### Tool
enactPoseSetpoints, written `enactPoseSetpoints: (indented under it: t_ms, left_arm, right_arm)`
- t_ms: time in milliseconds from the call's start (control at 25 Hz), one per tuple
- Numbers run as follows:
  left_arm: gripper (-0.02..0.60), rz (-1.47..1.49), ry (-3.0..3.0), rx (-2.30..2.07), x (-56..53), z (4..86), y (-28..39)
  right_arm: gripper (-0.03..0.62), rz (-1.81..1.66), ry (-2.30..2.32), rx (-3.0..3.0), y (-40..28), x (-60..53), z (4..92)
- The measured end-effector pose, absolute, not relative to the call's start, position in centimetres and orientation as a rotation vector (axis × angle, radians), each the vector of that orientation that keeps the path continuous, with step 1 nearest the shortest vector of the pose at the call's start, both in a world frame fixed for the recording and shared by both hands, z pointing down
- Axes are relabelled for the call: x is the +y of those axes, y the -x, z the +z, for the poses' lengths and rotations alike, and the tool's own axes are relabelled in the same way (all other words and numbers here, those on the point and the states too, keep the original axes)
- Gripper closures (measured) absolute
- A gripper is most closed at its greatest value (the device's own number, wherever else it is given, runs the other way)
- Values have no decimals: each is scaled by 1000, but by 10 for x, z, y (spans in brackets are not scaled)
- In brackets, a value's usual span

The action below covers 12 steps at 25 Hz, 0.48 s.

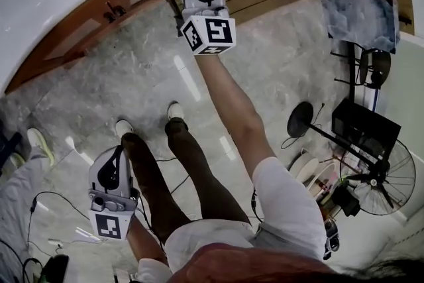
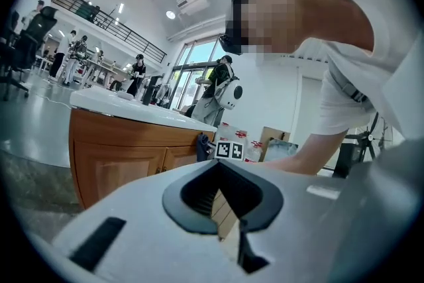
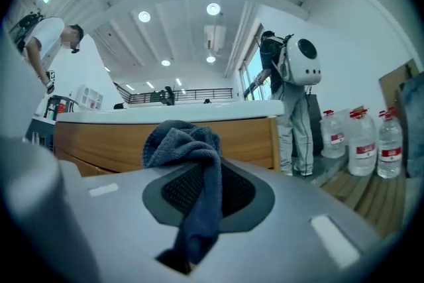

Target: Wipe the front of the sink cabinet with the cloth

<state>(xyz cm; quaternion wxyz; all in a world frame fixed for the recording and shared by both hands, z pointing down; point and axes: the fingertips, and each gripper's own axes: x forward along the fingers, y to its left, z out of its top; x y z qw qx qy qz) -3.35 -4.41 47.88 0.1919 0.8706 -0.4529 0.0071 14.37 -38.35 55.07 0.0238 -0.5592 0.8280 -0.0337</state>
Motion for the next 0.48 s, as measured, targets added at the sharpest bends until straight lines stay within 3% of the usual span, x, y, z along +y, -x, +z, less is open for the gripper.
enactPoseSetpoints:
  t_ms: [240,480]
  left_arm:
    - [578,27,-2425,-1246,-44,482,6]
    - [578,31,-2439,-1229,-42,476,-8]
  right_arm:
    - [526,-180,1907,2313,-231,-419,542]
    - [537,-169,1892,2342,-235,-418,536]
